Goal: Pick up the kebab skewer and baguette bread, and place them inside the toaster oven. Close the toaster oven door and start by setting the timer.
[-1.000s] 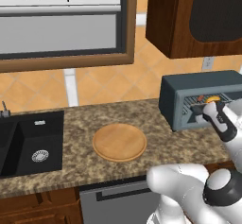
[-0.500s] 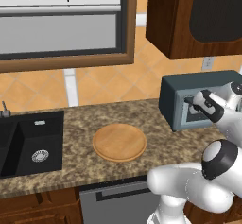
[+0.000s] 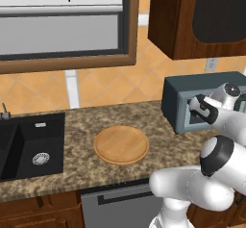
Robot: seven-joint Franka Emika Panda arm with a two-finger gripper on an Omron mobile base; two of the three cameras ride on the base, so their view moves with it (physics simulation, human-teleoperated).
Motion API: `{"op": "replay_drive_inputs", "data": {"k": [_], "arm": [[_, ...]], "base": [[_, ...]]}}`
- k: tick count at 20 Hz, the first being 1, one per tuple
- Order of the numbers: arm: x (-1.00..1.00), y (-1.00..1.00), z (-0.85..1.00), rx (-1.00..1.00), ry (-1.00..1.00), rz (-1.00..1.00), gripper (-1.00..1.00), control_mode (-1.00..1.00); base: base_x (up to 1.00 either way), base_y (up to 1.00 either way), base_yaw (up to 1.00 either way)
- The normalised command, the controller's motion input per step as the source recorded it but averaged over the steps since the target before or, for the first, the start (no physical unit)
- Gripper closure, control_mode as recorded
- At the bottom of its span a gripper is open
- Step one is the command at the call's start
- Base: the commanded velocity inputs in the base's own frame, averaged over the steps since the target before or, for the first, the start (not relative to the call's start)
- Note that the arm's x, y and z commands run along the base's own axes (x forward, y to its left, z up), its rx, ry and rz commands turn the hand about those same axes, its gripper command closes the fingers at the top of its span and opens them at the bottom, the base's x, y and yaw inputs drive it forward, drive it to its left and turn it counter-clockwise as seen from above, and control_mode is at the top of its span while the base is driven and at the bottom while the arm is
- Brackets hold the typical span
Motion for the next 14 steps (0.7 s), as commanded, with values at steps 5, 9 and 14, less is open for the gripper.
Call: {"op": "replay_drive_inputs", "data": {"k": [5,9,14], "arm": [[-0.07,0.01,0.0,-0.02,0.04,0.0,-1.0,-1.0],[-0.58,-0.02,0.0,0.0,0.02,0.0,-1.0,-1.0],[-0.65,-0.09,0.0,0.0,0.01,0.0,-1.0,-1.0]], "base": [[0.0,0.0,0.0],[0.0,0.0,0.0],[0.0,0.0,0.0]]}}
